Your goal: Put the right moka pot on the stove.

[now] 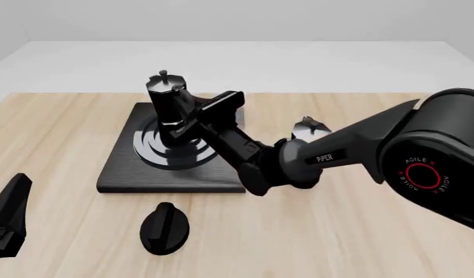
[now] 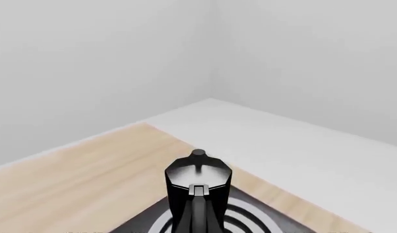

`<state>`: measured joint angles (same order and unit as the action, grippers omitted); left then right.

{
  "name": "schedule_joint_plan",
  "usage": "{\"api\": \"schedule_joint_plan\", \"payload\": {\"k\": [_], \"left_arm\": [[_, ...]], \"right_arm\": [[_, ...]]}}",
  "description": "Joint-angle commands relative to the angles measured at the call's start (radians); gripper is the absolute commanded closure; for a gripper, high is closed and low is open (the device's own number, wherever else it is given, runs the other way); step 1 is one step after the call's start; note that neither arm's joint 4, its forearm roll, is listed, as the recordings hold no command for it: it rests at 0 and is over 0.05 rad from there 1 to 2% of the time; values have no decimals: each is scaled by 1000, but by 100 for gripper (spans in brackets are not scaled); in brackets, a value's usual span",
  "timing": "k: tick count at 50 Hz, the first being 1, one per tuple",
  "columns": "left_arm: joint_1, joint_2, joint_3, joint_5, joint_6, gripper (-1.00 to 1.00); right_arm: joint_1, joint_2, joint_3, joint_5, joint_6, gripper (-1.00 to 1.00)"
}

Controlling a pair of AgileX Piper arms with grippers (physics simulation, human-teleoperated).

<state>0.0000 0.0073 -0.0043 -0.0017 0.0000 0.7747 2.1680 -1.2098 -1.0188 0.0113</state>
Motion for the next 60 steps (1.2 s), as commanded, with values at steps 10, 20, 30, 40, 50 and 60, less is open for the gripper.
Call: {"api": "schedule_joint_plan", "payload": {"k": [10,20,30,40,50,60], "left_arm": [[0,0,0,0,0,-100],[0,0,0,0,0,-100],[0,0,0,0,0,-100],[0,0,0,0,0,-100],[0,0,0,0,0,-100],[0,0,0,0,0,-100]], "right_arm": [[-19,60,-66,-12,20,100],[-16,55,-33,-27,31,100],[-20,16,35,-43,23,-100],[-25,-49,101,-40,8,-100],[-22,-102,177,-46,0,-100],[-1,-146,239,-34,3,-100]]}}
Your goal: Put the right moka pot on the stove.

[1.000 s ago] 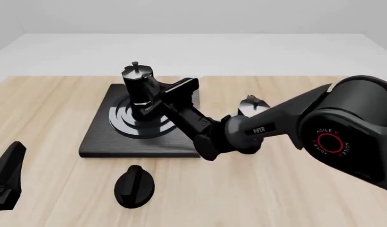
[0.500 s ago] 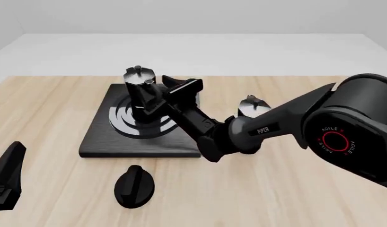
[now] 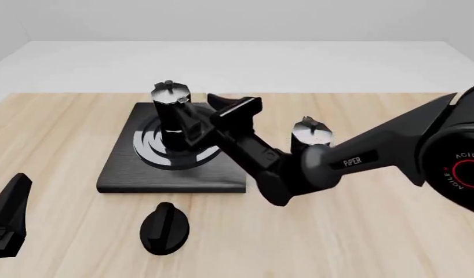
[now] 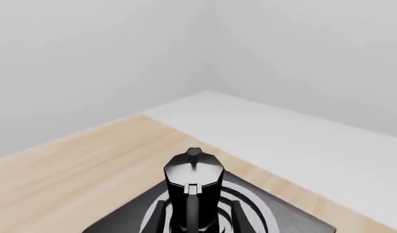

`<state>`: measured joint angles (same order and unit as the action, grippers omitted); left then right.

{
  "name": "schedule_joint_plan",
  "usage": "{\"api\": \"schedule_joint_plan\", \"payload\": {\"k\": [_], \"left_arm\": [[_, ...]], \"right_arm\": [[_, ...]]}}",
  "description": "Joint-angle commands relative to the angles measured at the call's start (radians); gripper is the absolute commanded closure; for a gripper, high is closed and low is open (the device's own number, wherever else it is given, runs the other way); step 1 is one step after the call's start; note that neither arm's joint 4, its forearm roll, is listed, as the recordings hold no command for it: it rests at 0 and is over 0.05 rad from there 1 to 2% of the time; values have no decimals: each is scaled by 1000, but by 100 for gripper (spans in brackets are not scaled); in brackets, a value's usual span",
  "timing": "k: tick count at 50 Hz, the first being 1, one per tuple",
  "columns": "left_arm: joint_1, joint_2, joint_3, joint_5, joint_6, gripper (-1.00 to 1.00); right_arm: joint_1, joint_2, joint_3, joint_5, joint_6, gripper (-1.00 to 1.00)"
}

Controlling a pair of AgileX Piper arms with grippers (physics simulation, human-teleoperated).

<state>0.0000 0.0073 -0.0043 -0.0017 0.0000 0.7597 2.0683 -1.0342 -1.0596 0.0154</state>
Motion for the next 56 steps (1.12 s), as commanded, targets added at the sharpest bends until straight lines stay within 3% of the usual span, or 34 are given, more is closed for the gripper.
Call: {"api": "schedule_joint_plan", "payload": {"k": [1,34,56], "left_arm": [[0,0,0,0,0,-100],[0,0,0,0,0,-100],[0,0,0,0,0,-100]], "right_arm": [[17,-50,72,5,2,-100],[21,-344,433,-64,27,-100],[24,-717,669,69,27,-100]]}}
